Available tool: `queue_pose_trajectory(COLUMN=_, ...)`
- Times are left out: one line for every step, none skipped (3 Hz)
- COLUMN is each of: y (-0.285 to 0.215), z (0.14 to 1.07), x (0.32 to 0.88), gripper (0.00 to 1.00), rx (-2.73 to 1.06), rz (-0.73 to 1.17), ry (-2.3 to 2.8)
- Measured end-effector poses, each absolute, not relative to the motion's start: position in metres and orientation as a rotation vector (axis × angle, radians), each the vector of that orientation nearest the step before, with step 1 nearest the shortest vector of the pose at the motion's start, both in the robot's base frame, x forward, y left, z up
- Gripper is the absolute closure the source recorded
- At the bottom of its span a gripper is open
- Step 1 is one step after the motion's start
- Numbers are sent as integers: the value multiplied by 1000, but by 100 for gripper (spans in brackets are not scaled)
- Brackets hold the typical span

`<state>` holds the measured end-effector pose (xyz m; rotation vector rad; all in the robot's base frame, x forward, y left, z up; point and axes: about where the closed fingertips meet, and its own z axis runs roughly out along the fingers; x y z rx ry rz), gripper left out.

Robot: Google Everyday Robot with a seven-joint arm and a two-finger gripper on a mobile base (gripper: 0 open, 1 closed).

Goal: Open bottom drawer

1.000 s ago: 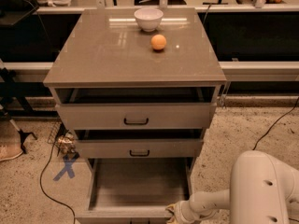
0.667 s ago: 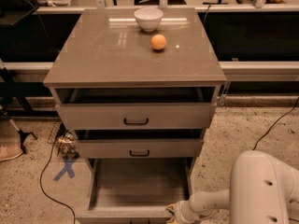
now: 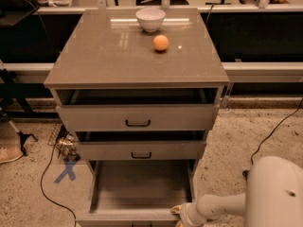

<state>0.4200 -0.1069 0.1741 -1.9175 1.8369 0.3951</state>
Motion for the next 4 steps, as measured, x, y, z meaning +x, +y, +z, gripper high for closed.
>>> queue_pose_trajectory(y=-118, z=215, x=424, gripper=0, rx=-1889, rz=344, ry=1742)
queue_pose_trajectory(y=-149, z=272, x=434, gripper=0, rx=-1801, rz=255, ry=1645)
queue_pose_trajectory(y=-190, z=312, x=446, gripper=0, rx=-1711, rz=204, ry=1606)
queue_pose_trajectory(y=-224, z=367, x=457, gripper=0, rx=-1644, rz=105, ry=1592)
